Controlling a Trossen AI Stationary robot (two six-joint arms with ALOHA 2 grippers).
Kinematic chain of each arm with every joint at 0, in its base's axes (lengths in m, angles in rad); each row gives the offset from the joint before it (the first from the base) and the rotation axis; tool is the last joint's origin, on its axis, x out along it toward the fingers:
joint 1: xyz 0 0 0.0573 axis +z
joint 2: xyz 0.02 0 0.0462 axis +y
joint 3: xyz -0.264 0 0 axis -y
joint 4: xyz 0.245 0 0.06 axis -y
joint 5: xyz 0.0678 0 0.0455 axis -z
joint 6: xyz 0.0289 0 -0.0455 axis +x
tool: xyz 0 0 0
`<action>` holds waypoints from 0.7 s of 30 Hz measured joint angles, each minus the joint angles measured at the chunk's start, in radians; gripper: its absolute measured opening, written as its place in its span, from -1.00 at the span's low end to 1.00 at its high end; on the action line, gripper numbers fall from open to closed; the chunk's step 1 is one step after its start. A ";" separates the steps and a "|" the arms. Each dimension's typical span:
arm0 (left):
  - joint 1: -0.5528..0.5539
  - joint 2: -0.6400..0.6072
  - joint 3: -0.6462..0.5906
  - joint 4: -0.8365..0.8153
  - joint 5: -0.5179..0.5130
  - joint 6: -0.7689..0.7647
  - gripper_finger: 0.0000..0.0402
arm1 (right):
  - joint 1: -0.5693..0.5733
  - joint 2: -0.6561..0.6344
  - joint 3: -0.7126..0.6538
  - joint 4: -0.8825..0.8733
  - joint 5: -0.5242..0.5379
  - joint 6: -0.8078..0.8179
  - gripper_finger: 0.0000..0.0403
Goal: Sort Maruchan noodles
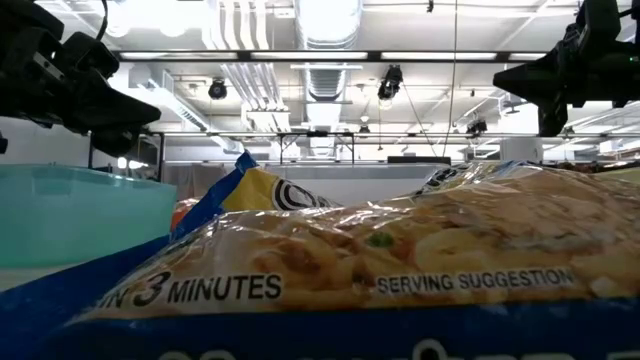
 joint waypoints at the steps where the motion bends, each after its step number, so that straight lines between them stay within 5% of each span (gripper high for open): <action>1: 0.000 0.000 0.000 0.000 0.000 0.000 -1.00 | 0.000 0.000 0.000 0.000 0.000 0.000 -0.91; 21: 0.000 0.000 0.000 0.004 -0.032 0.000 -1.00 | 0.000 0.000 0.000 0.000 0.000 0.000 -0.91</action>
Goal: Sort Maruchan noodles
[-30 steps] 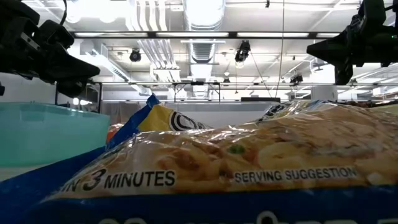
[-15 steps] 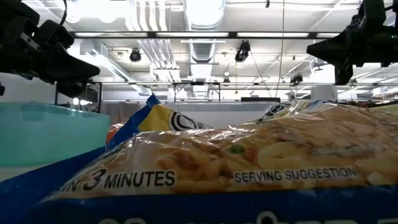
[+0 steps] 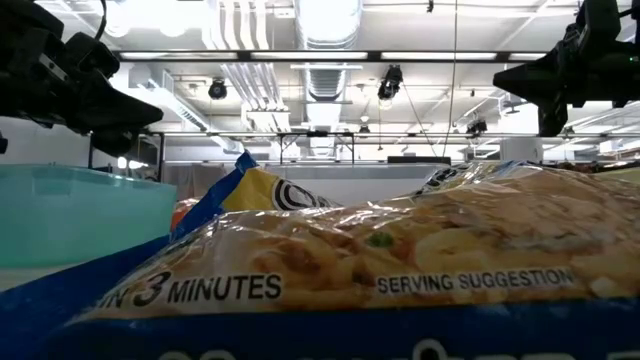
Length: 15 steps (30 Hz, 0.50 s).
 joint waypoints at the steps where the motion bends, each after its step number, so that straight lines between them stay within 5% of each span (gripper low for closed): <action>1: 0.000 0.000 0.000 0.000 0.000 0.000 -1.00 | 0.000 0.000 0.000 0.000 0.000 0.000 -0.91; 15: 0.000 0.000 0.000 0.001 0.000 0.006 -1.00 | 0.000 0.000 0.000 0.000 0.000 0.000 -0.91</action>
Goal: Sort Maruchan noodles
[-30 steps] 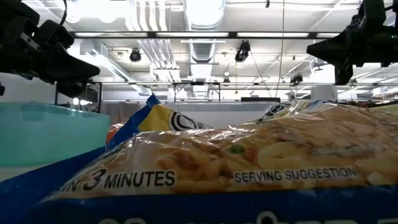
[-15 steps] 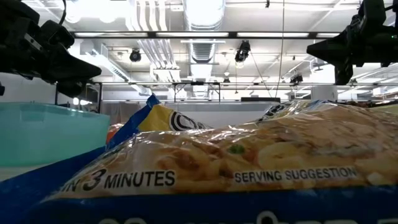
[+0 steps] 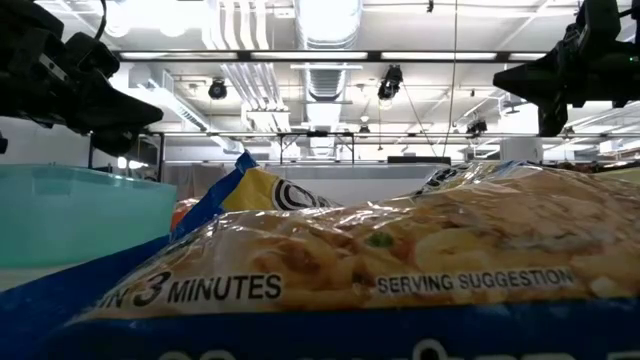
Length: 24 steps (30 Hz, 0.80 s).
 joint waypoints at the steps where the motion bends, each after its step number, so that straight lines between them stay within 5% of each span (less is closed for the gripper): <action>1: 0.000 0.000 0.000 0.000 0.000 0.001 -1.00 | 0.000 0.000 0.000 0.000 0.000 0.000 -0.91; 24: 0.001 0.000 0.000 0.005 -0.025 -0.043 -1.00 | 0.000 0.000 0.000 0.000 0.000 0.000 -0.91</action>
